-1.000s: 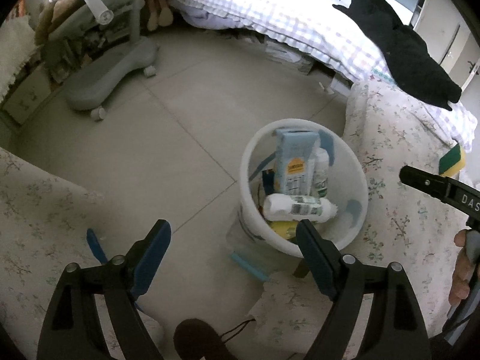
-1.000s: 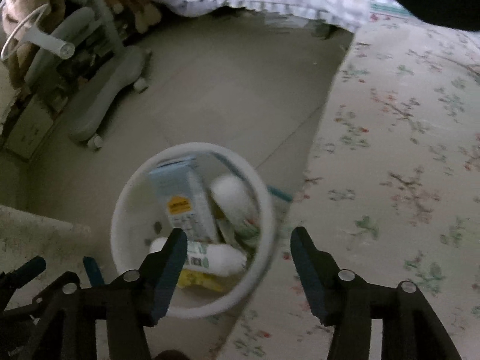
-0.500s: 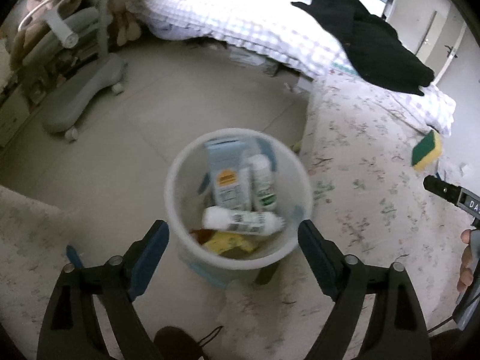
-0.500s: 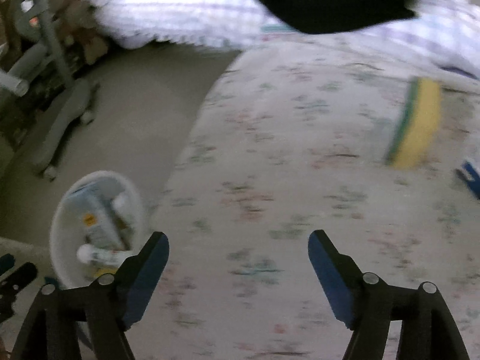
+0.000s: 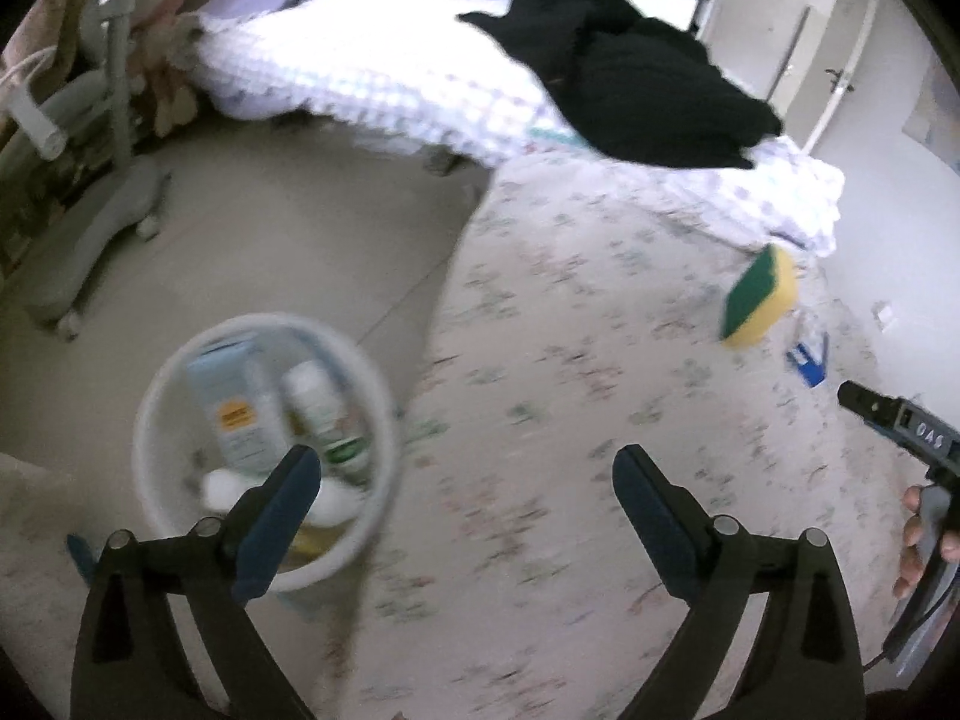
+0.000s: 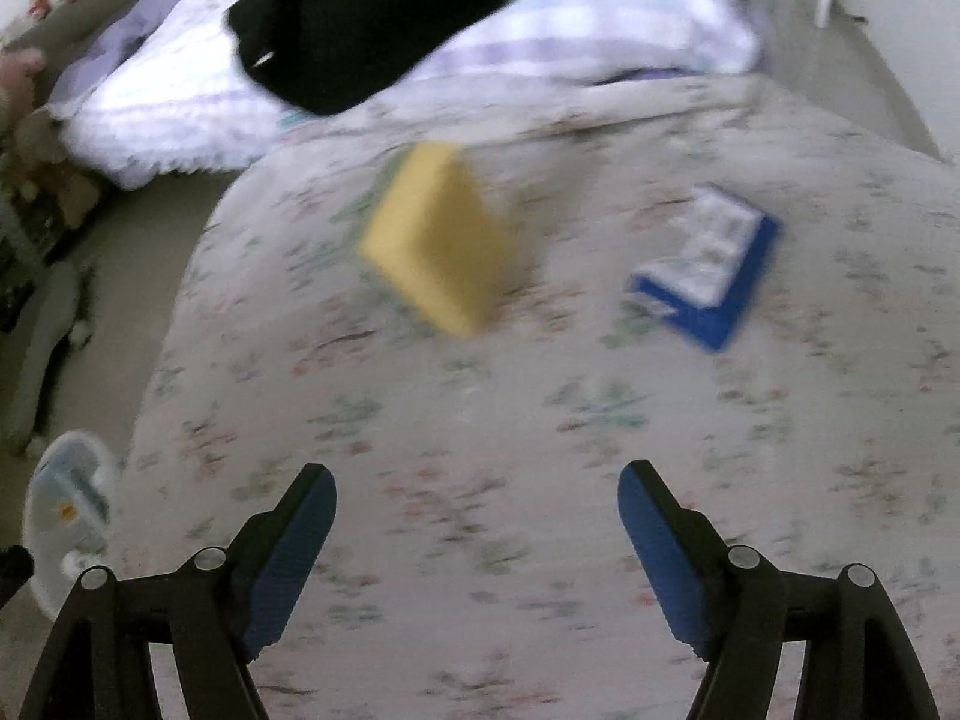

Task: Collect trash
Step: 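Grasp the yellow-green sponge with the left tool while the right tool grasps the blue box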

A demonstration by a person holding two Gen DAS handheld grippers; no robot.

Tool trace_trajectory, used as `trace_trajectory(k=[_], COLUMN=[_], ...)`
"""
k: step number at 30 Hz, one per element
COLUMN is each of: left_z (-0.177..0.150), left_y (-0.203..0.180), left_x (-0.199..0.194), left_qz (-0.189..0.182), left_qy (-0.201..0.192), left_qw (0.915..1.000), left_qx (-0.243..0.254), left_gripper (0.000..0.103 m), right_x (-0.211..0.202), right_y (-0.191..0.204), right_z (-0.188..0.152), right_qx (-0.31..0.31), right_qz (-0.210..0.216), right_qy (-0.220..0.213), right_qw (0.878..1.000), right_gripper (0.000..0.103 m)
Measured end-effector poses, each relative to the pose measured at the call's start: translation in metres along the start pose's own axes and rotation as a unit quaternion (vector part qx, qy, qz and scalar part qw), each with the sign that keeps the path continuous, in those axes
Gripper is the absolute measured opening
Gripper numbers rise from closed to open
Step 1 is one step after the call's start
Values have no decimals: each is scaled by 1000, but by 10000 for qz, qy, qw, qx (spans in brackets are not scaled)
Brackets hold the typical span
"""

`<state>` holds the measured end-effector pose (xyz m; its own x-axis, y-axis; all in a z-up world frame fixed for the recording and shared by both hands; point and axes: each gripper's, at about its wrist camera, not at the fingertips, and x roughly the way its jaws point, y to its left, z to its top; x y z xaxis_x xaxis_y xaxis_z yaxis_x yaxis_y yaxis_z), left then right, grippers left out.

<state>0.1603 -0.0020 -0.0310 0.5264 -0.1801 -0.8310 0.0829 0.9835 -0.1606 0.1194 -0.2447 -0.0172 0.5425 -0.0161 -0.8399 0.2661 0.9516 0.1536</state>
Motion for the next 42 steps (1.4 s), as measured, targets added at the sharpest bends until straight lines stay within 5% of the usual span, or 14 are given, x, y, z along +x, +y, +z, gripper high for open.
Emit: trace_trajectory(k=[6, 9, 13, 18, 23, 28, 35, 42], left_z=[10, 18, 34, 55, 69, 77, 75, 66], left_y=[-74, -112, -144, -178, -200, -204, -186, -166], left_x=[11, 29, 57, 81, 97, 108, 94, 75], left_qz=[-437, -417, -639, -685, -1144, -1233, -1274, -1235], left_qy=[-448, -402, -119, -374, -521, -434, -526, -504], left_qw=[9966, 9938, 9940, 9940, 9891, 9881, 9870, 9868], left_qx=[528, 954, 876, 767, 771, 808, 825, 923], left_gripper=[103, 103, 103, 103, 86, 32, 31, 31], right_x=[-2, 3, 18, 48, 58, 70, 80, 102], right_y=[-64, -85, -95, -117, -126, -127, -103, -72], right_z=[4, 16, 28, 35, 42, 45, 53, 54], right_qx=[717, 830, 484, 1065, 1186, 1233, 1318, 861], right_qz=[-138, -205, -370, 192, 115, 99, 257, -171], right_qy=[-126, -237, -404, -145, -401, -412, -514, -403], right_qw=[9972, 9961, 9973, 9940, 9921, 9915, 9896, 9953], right_gripper=[82, 82, 85, 89, 89, 89, 89, 89])
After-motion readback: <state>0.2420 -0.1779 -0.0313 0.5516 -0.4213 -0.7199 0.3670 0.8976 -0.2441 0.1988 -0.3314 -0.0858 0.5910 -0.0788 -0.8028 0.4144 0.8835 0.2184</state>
